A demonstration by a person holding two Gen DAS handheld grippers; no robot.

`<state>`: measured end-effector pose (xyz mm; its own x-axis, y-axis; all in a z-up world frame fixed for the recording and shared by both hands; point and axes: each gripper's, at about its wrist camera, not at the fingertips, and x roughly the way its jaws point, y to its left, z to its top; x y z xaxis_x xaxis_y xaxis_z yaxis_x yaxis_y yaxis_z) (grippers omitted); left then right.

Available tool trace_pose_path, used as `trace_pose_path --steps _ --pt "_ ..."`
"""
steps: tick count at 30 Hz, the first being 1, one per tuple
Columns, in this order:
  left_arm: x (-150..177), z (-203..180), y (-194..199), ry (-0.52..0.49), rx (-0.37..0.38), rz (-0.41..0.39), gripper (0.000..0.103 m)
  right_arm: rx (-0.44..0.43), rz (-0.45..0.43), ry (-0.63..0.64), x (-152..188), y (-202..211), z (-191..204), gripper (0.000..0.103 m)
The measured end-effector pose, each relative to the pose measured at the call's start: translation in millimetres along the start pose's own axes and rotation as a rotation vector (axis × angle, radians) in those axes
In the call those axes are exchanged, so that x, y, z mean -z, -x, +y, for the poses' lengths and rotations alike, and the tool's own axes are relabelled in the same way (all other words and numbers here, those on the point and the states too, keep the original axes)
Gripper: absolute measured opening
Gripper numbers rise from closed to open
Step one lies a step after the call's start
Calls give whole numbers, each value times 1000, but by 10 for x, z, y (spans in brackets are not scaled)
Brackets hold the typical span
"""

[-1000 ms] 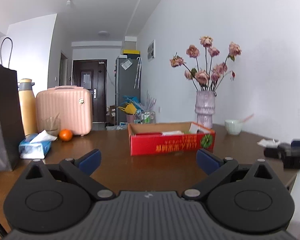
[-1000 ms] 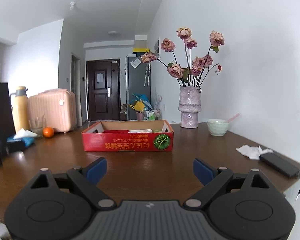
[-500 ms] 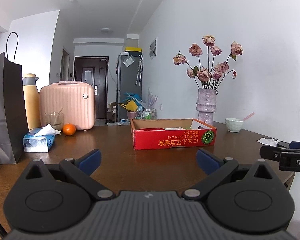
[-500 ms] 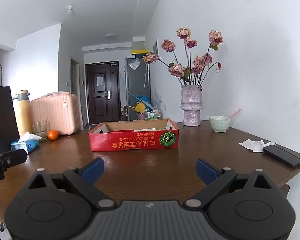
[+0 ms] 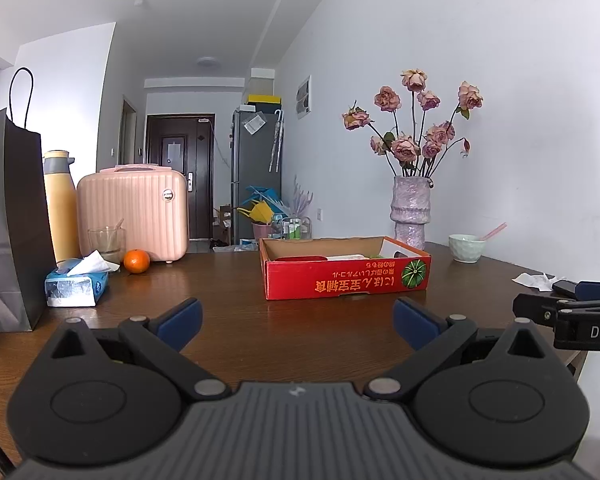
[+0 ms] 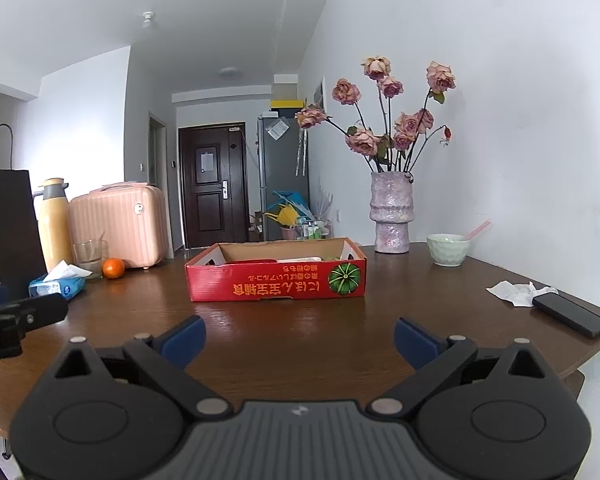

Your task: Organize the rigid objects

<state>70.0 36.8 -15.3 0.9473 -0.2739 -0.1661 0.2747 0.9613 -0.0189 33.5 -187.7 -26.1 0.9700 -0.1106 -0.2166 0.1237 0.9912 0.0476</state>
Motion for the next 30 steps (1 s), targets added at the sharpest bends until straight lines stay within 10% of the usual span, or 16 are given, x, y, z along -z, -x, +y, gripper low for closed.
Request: trace_pose_path --steps 30 --pt "-2 -11 -11 -5 9 4 103 14 -5 -2 -1 2 -11 102"
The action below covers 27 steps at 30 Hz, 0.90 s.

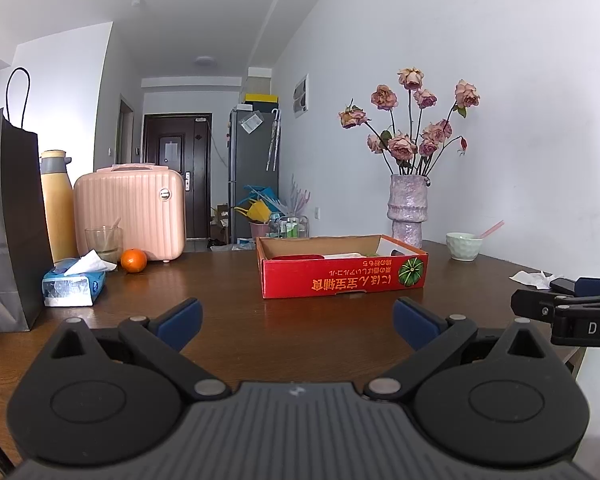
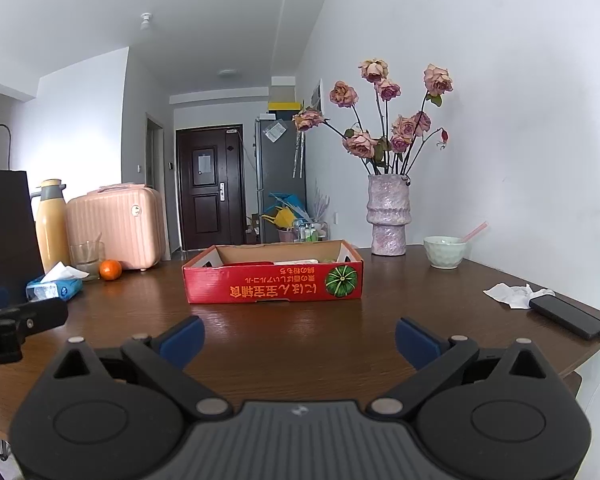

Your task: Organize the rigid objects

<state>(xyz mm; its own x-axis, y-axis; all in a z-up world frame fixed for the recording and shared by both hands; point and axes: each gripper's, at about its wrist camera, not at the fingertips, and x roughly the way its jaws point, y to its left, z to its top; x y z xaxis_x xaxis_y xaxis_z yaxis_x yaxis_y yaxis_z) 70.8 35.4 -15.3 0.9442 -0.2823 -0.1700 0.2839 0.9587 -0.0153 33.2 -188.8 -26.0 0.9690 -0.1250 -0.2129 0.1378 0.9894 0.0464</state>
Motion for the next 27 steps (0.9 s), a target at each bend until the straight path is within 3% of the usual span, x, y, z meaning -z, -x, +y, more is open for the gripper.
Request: trace_pose_path --steps 27 --pt "22 0 -2 7 27 11 103 -1 17 -13 25 -27 -9 103"
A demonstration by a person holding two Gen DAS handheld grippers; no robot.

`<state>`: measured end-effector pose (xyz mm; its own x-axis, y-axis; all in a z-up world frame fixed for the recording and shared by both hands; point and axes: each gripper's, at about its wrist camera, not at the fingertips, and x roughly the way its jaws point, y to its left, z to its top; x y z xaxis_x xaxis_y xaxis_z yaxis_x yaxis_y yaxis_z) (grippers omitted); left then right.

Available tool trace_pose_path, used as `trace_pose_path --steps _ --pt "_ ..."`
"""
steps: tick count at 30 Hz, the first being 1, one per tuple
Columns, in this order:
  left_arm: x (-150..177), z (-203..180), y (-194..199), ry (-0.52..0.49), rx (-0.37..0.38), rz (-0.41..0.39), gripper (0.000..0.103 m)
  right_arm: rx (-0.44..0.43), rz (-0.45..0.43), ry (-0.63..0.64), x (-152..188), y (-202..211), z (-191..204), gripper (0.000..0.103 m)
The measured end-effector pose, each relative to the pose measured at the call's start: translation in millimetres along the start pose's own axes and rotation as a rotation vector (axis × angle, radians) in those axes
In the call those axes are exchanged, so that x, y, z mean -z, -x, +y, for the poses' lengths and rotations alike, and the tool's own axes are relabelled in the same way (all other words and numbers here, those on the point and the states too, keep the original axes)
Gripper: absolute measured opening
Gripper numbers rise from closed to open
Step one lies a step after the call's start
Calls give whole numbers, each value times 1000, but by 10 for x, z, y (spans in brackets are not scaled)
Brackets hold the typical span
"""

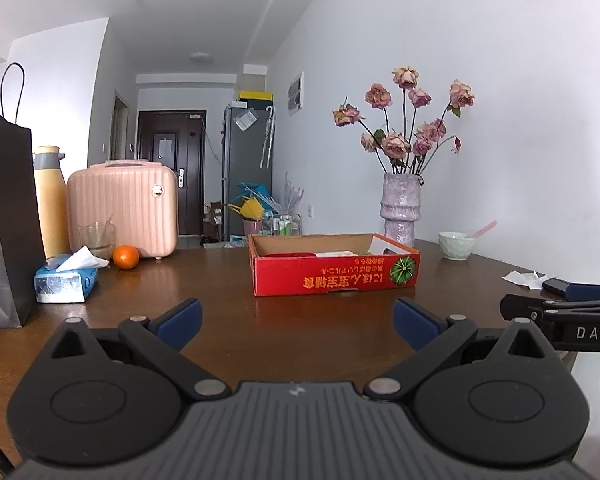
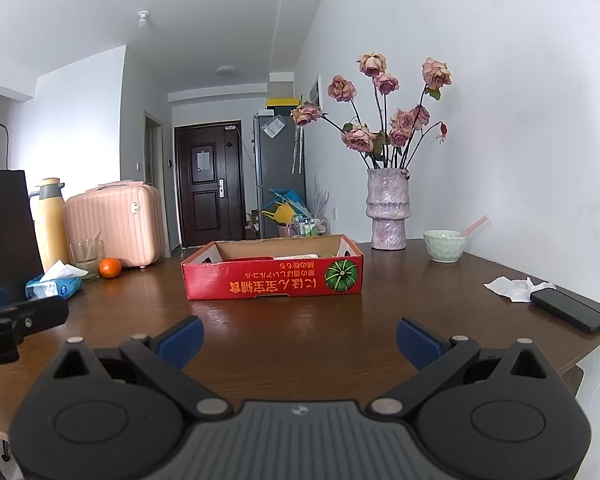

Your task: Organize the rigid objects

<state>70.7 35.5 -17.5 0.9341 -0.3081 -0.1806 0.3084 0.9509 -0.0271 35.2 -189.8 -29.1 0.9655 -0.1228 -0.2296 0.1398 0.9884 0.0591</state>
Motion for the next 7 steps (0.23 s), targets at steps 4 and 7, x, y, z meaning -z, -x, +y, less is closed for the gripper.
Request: trace_pose_path --steps 4,7 --pt "13 -12 -13 -4 -1 9 103 -3 5 -2 14 -7 8 103" --pt "24 -10 -17 3 8 9 103 -5 1 2 22 -7 17 103"
